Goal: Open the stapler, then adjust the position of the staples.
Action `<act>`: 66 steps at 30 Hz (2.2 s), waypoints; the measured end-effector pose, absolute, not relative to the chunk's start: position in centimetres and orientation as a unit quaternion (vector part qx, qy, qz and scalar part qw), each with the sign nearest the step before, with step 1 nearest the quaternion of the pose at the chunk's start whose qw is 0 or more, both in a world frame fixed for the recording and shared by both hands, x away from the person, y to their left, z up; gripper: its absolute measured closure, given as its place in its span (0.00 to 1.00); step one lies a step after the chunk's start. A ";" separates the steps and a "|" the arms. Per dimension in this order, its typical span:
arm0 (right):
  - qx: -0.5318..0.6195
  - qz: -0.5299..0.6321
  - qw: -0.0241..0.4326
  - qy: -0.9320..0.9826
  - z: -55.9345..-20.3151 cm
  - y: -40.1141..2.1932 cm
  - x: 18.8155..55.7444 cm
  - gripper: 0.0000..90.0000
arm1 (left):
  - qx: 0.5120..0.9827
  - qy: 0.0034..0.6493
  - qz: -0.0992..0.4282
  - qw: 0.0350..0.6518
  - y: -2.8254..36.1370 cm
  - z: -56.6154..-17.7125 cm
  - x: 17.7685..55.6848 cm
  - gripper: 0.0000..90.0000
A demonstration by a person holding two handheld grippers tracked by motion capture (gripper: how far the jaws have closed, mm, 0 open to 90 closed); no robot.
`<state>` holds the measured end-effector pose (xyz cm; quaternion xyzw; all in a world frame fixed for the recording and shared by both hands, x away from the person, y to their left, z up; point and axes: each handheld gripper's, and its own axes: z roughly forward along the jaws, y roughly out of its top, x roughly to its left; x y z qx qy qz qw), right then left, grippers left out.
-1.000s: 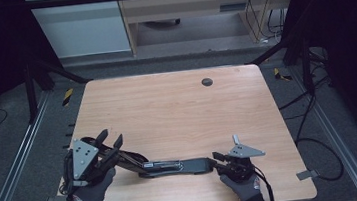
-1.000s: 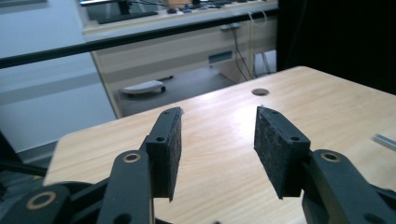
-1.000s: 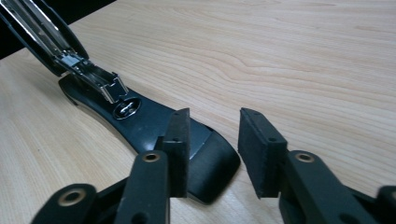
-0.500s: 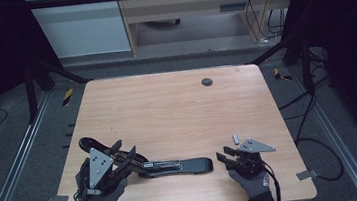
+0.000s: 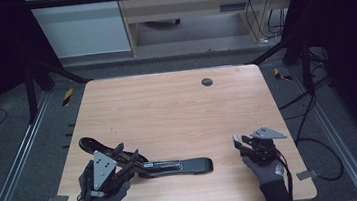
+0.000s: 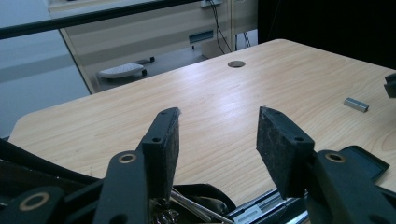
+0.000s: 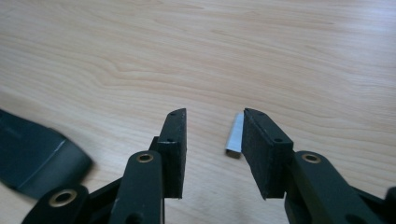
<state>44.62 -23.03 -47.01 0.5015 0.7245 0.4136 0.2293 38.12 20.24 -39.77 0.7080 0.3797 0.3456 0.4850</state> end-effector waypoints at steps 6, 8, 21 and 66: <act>0.516 0.400 0.233 0.721 -46.6 -23.7 45.5 0.69 | 0.712 0.377 0.345 0.481 20.0 -40.0 38.1 0.54; 0.517 0.400 0.231 0.721 -46.6 -23.7 45.7 0.69 | 0.713 0.377 0.344 0.480 20.0 -40.1 38.1 0.53; 0.530 0.368 0.220 0.731 -46.8 -23.5 47.5 0.71 | 0.716 0.377 0.340 0.480 19.9 -40.2 38.1 0.53; 0.558 0.273 0.192 0.760 -48.4 -21.4 51.1 0.87 | 0.718 0.376 0.342 0.475 20.0 -40.1 38.2 0.53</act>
